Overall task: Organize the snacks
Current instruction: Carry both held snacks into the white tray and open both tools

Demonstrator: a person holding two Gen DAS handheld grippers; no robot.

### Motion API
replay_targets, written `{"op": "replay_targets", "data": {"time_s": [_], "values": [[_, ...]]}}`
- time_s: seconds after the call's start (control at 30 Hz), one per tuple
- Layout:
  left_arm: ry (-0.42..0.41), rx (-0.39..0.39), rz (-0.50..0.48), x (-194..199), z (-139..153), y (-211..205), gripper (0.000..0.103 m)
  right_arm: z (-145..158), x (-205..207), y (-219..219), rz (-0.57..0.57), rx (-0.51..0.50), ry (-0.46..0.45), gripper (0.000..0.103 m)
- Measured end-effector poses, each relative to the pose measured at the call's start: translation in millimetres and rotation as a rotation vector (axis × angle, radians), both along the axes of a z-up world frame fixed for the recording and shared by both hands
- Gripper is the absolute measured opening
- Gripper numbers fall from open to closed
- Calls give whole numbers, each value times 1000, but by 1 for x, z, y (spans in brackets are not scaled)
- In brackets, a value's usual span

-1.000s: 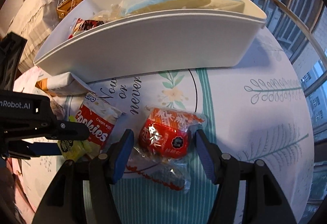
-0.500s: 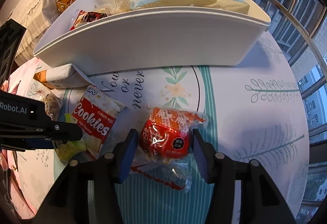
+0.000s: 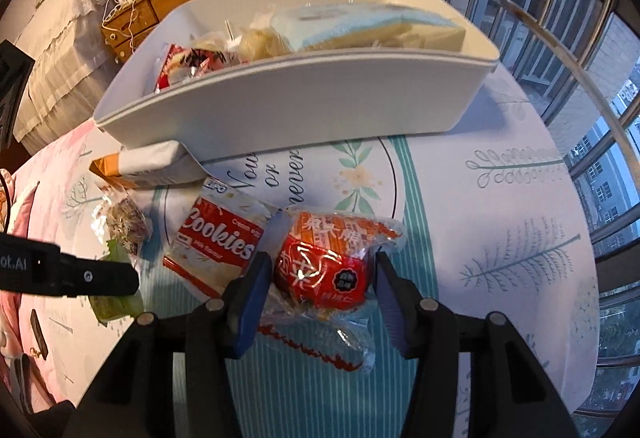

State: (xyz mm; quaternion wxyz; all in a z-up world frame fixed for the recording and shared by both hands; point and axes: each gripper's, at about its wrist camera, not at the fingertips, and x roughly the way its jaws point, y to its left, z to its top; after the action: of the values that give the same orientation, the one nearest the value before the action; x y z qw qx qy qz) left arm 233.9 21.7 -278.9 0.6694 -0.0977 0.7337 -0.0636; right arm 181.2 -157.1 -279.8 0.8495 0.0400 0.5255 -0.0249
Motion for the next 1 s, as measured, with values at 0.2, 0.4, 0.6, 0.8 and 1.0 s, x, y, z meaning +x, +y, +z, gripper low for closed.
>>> {"op": "replay_targets", "data": {"time_s": [0.2, 0.4, 0.6, 0.8, 1.0], "values": [[-4, 16, -62, 10, 24, 7, 52, 19, -5, -6, -13, -18, -56, 52], [-29, 25, -126, 32, 56, 7, 52, 44, 10, -28, -18, -37, -110, 52], [-69, 11, -165, 55, 83, -2, 52, 66, 30, -48, -21, -63, -162, 52], [-120, -29, -160, 77, 102, -21, 52, 81, 49, -68, -16, -90, -216, 52], [-155, -34, -154, 104, 106, -40, 52, 86, 69, -86, -22, -89, -246, 52]]}}
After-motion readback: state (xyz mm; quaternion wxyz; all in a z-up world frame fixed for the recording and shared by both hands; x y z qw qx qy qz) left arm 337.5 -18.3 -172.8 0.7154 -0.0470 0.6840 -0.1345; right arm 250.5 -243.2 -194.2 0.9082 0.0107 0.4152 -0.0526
